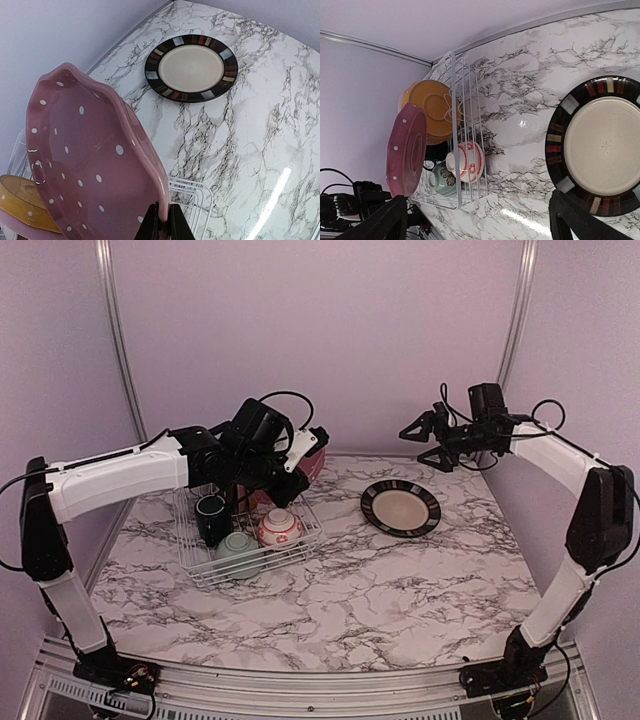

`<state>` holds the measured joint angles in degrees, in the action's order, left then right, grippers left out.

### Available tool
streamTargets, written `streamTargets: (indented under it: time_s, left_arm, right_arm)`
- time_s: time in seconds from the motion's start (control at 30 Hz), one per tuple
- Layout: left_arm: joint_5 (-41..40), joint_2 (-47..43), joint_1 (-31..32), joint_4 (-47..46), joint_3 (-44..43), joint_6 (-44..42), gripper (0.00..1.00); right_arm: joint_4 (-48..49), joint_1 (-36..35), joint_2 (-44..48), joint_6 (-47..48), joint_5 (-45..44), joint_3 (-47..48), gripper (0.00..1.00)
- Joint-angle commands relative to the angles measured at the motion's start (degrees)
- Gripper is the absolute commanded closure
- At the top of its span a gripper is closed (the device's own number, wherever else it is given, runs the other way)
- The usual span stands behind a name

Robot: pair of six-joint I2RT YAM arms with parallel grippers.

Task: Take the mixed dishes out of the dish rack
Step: Pass from the left arm to the right

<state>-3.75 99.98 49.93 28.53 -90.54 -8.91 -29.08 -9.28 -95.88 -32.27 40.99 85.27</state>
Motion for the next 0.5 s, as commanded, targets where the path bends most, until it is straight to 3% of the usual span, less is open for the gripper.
streamTargets:
  time_s: [0.0,0.23,0.47]
  left_arm:
    - [-7.56,-3.29,3.08,-2.71,0.85,-8.55,1.00]
    - [-11.34,-2.11,5.90,-2.12,1.74,-12.67,1.00]
    - [-14.92,-0.97,8.60,-1.93,3.37,-16.08,1.00]
  right_arm:
    - [-2.13,-3.22,-2.98,0.79,2.70,4.53,0.04]
    - [-3.57,-9.65,-6.85,1.10,5.51,10.06,0.05]
    - [-11.72,-15.59,-13.34,4.74,1.98,20.01,0.12]
